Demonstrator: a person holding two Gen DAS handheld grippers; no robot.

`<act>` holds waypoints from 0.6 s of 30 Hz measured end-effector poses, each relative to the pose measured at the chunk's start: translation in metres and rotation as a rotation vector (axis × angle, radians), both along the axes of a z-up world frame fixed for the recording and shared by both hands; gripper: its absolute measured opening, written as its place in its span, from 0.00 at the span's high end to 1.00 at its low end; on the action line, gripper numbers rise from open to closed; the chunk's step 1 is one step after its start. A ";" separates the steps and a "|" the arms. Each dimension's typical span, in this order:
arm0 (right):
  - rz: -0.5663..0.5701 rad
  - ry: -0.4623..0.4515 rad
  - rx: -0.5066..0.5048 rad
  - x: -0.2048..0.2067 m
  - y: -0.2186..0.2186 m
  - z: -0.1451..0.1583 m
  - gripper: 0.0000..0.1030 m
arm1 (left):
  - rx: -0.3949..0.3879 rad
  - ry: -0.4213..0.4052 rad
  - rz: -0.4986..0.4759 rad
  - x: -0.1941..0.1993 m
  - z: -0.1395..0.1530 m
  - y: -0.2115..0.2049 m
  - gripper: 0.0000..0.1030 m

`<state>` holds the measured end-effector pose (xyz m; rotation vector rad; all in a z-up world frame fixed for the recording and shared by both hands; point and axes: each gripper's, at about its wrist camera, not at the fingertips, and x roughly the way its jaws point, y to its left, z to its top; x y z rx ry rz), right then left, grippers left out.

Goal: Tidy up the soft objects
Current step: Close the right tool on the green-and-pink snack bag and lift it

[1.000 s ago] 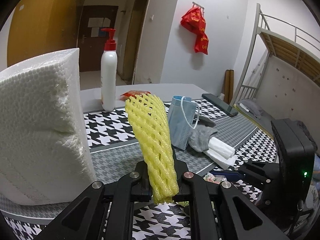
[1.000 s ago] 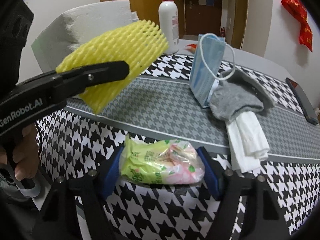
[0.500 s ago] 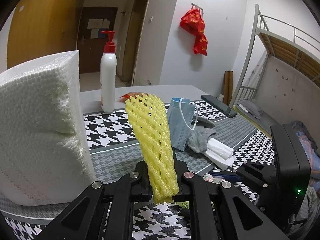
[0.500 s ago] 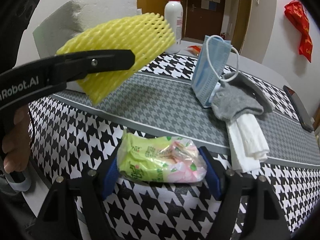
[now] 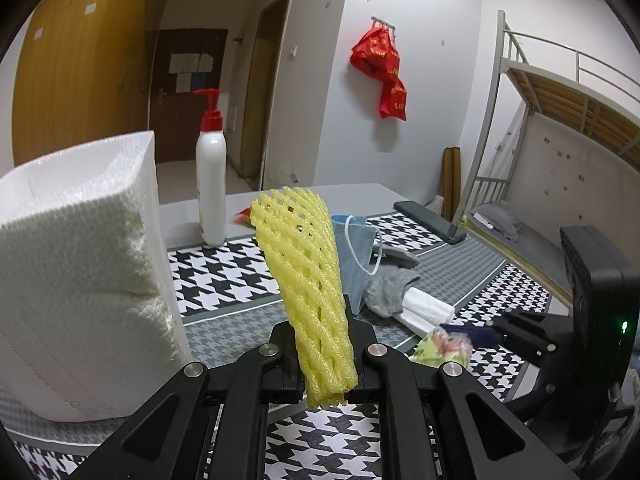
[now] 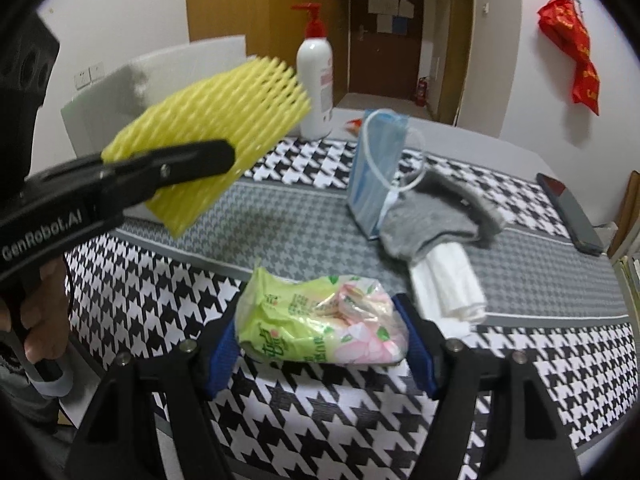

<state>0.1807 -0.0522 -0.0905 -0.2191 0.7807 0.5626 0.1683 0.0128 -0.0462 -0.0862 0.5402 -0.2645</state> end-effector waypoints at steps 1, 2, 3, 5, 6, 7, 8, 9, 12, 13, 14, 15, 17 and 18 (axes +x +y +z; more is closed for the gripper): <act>-0.007 -0.006 0.005 -0.001 -0.002 0.003 0.27 | 0.002 -0.005 -0.001 -0.001 0.002 0.000 0.87; -0.011 -0.009 0.007 0.001 -0.004 0.007 0.27 | 0.004 -0.012 -0.005 -0.004 0.004 -0.001 0.87; -0.017 -0.016 0.012 0.000 -0.006 0.009 0.27 | 0.006 -0.018 -0.007 -0.005 0.006 -0.002 0.87; -0.026 -0.028 0.020 -0.002 -0.009 0.015 0.27 | 0.012 -0.031 -0.014 -0.010 0.009 -0.003 0.87; -0.029 -0.035 0.022 -0.002 -0.009 0.018 0.27 | 0.015 -0.036 -0.016 -0.012 0.010 -0.004 0.87; -0.033 -0.039 0.022 0.001 -0.010 0.021 0.27 | 0.018 -0.042 -0.015 -0.014 0.011 -0.005 0.87; -0.038 -0.044 0.024 0.001 -0.011 0.022 0.27 | 0.024 -0.048 -0.015 -0.016 0.012 -0.005 0.87; -0.039 -0.049 0.029 0.001 -0.013 0.025 0.27 | 0.030 -0.056 -0.017 -0.019 0.014 -0.007 0.87; -0.042 -0.067 0.038 0.000 -0.014 0.033 0.27 | 0.039 -0.075 -0.022 -0.025 0.019 -0.007 0.87; -0.042 -0.070 0.040 0.002 -0.013 0.035 0.27 | 0.041 -0.078 -0.027 -0.026 0.020 -0.007 0.87; -0.045 -0.076 0.042 0.000 -0.014 0.037 0.27 | 0.042 -0.086 -0.026 -0.029 0.023 -0.006 0.87; -0.046 -0.084 0.045 -0.001 -0.015 0.040 0.27 | 0.043 -0.094 -0.023 -0.030 0.025 -0.005 0.87; -0.048 -0.102 0.051 -0.003 -0.017 0.045 0.27 | 0.047 -0.111 -0.016 -0.033 0.032 -0.004 0.87; -0.050 -0.111 0.056 -0.003 -0.017 0.048 0.27 | 0.049 -0.115 -0.017 -0.034 0.035 -0.004 0.87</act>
